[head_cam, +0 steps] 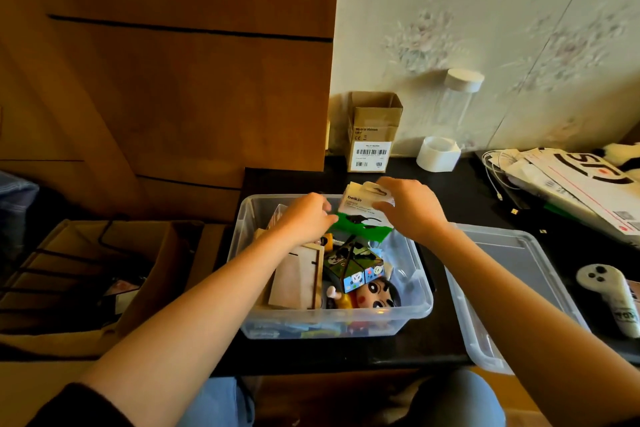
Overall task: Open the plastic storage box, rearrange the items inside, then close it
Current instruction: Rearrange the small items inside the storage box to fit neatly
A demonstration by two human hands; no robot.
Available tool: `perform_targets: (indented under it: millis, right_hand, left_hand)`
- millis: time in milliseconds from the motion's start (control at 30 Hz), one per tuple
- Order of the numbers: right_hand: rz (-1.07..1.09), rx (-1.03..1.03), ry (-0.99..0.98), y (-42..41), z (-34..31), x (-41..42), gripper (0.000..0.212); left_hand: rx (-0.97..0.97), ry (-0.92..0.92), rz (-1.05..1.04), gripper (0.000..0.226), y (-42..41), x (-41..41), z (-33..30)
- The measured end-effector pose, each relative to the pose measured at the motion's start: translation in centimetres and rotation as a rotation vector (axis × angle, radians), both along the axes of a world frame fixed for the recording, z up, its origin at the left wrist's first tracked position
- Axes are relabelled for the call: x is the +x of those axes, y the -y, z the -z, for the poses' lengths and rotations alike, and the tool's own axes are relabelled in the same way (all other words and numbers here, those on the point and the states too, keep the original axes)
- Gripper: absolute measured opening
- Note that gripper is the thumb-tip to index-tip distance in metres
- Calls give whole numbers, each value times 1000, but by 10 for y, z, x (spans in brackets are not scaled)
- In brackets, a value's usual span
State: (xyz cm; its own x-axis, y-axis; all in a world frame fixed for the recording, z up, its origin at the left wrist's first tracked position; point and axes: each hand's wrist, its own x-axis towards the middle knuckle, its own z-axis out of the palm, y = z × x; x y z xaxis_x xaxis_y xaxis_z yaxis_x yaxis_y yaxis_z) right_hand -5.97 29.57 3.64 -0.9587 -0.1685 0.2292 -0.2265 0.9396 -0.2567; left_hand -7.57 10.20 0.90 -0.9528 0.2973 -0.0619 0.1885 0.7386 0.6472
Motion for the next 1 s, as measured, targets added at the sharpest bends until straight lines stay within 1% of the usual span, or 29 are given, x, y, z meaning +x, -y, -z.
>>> perform_targets:
  millis: [67,133,200,267,300,367,467,567,667,800,900,1000]
  right_hand:
    - [53,-63,10,-3,6,-6,25]
    - [64,-162,63,-5,15,-11,27]
    - [52,-272,106,-5,24,-16,23]
    - [41,-325,118,-4,32,-20,19]
    - [37,-319,119,-4,35,-22,19]
    - [21,-233,114,-2,41,-26,20]
    - [20,-64,79,1,48,-31,27]
    - [16,46,13,0,53,-36,32]
    - [-1,62,-6,-3,56,-37,32]
    - [-18,38,-28,-6,61,-36,31]
    - [-24,47,-27,-6,60,-38,31]
    - [-36,84,-22,-8,60,-40,34]
  left_hand:
    - [-107,15,44,21,-1,-4,2]
    - [-174,38,136,23,-4,-6,4]
    - [-223,122,231,24,-9,-12,7]
    - [-352,220,315,25,-17,-17,12]
    - [-420,259,343,26,-21,-19,15]
    - [-514,305,371,29,-27,-23,20]
    - [-589,328,392,41,-34,-29,30]
    - [-619,313,398,45,-42,-31,37]
    - [-603,306,374,45,-46,-32,41]
    - [-666,268,411,58,-48,-31,45]
    - [-675,260,449,60,-48,-29,45]
    - [-652,270,445,62,-47,-29,46]
